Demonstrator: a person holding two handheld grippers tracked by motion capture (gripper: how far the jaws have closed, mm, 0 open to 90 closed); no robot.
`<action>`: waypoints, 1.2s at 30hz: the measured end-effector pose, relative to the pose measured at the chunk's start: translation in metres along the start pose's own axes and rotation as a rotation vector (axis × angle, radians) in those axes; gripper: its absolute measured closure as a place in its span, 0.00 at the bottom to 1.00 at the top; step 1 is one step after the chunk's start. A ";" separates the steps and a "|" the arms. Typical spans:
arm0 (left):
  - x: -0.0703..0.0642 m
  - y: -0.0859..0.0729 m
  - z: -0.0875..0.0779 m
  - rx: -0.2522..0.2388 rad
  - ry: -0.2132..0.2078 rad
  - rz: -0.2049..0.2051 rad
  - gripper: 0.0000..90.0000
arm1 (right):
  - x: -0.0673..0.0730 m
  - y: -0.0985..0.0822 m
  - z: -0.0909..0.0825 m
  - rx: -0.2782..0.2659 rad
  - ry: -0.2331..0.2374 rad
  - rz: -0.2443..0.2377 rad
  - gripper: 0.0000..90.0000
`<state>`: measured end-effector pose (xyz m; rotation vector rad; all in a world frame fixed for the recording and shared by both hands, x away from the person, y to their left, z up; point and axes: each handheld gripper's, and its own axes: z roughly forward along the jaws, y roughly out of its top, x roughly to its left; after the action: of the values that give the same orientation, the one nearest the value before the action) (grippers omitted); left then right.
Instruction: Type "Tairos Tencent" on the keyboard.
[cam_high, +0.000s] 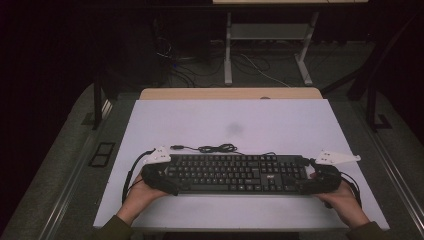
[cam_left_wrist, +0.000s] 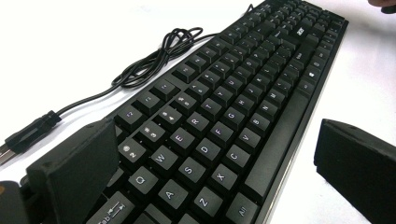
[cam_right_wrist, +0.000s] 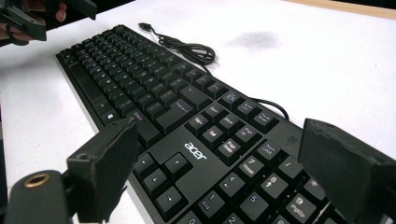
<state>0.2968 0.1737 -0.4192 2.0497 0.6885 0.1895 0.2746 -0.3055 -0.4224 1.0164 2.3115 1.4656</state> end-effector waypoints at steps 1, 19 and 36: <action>0.000 0.000 0.000 0.000 -0.001 0.001 0.00 | 0.000 0.000 0.000 0.000 0.000 -0.001 0.13; -0.001 0.000 0.001 -0.007 0.001 0.003 0.00 | 0.002 0.006 0.001 0.026 -0.005 -0.003 0.13; -0.001 0.001 0.002 0.004 -0.001 -0.002 0.00 | 0.009 0.014 0.010 0.017 0.006 -0.010 0.13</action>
<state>0.2968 0.1708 -0.4199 2.0524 0.6909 0.1855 0.2791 -0.2889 -0.4136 1.0044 2.3338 1.4495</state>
